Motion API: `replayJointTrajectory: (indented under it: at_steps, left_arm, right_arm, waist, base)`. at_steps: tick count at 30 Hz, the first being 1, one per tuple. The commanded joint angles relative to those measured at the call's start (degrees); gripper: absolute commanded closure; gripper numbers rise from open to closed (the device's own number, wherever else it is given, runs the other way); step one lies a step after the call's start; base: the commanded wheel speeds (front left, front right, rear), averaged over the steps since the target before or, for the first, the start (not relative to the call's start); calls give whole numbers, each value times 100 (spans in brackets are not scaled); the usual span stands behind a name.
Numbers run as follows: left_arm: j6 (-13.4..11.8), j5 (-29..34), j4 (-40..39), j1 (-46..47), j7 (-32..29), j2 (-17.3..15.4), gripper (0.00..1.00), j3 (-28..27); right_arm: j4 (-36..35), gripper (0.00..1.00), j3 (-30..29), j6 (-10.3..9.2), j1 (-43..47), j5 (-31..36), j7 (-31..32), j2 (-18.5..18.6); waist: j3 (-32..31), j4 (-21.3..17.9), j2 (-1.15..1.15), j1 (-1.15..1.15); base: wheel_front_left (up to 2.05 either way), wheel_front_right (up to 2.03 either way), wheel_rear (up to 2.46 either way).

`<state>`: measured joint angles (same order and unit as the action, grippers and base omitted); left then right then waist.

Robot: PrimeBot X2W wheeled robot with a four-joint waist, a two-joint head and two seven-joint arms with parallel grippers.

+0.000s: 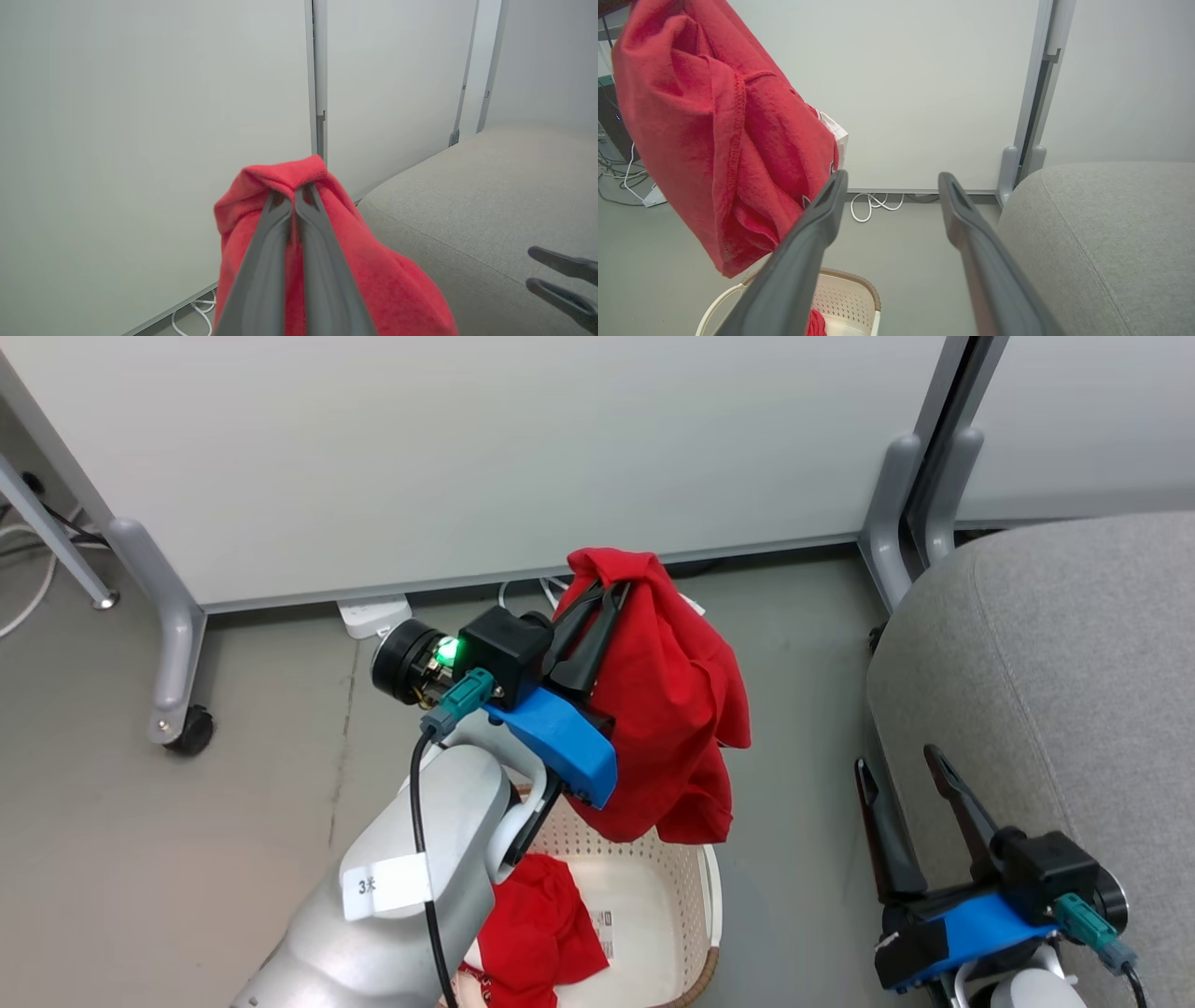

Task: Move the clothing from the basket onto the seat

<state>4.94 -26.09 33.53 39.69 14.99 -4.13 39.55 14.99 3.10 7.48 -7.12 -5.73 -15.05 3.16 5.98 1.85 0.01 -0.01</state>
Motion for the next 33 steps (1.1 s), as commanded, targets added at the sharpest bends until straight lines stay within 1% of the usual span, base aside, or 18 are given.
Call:
replayJointTrajectory:
  at_steps: [1,11,19,21,25,33]
  left_arm:
    - [22,37,-41,59,29,6,100,-25]
    - [146,105,-11,191,29,60,100,122]
    - [169,104,14,226,29,81,100,179]
    - [172,115,19,228,29,83,100,171]
    - [176,146,28,238,29,87,100,145]
    - [188,170,50,289,29,99,100,127]
  right_arm:
    - [5,0,-22,3,122,15,-20,-20]
    - [-3,0,-101,3,353,48,-20,-29]
    - [-114,0,76,3,226,104,-20,-30]
    - [-177,0,163,3,127,134,-21,-24]
    - [-304,0,436,3,-63,145,-20,102]
    - [-468,0,1233,3,-597,75,-20,394]
  waist:
    - [-148,43,-1,1]
    - [-436,152,-1,1]
    - [-433,178,-1,1]
    - [-409,174,-1,1]
    - [-347,167,-1,1]
    - [-229,179,-1,1]
  base:
    - [0,0,0]
    - [0,0,0]
    - [0,0,0]
    - [0,0,0]
    - [0,0,0]
    - [0,0,0]
